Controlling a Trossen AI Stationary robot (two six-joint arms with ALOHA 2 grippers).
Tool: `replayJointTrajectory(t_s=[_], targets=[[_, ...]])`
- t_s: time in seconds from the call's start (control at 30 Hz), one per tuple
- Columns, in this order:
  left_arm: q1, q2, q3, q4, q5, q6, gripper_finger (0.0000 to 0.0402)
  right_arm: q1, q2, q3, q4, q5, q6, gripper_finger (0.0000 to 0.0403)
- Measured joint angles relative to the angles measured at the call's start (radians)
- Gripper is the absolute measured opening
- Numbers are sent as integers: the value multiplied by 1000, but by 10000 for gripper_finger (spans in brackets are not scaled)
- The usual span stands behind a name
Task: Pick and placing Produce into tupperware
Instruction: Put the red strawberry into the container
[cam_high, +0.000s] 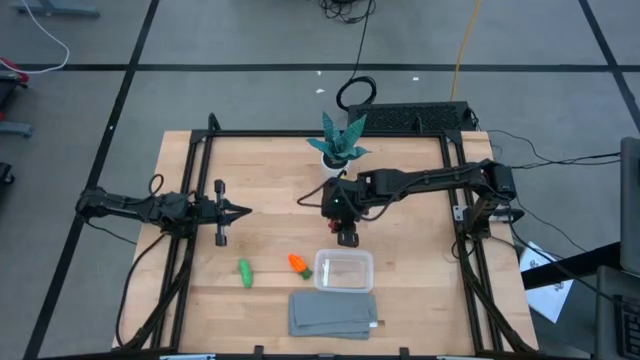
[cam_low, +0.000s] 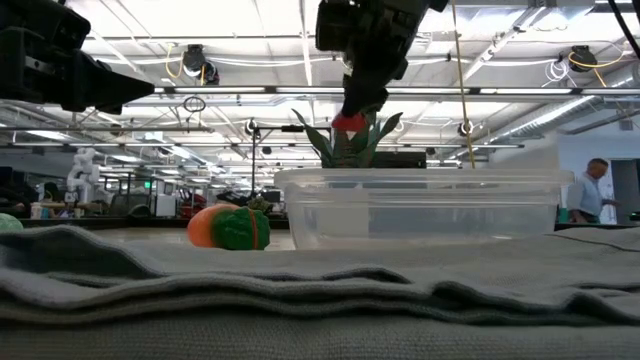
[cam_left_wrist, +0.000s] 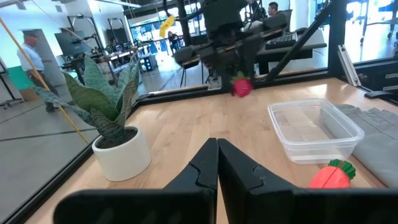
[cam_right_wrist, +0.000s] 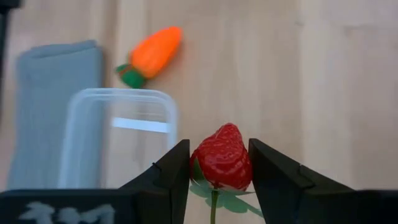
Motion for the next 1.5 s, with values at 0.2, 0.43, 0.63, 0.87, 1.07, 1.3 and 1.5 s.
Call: replayJointTrajectory(t_s=[0.2,0.43,0.63,0.87,1.07,1.3,1.5], targets=[[0,0,0,0,0,-1,10,24,0,0,30,-52,-15,135],[0,0,0,1,0,-6,10,37,0,0,31,-98,33,135],[0,0,0,1,0,-8,10,75,0,0,46,-98,59,135],[0,0,0,2,0,-24,10,117,0,0,69,-96,72,135],[0,0,0,1,0,-27,10,129,1,0,72,-94,57,135],[0,0,0,1,0,-27,10,129,2,-103,213,-94,-20,135],[0,0,0,1,0,-31,10,130,2,-172,278,-96,-112,135]])
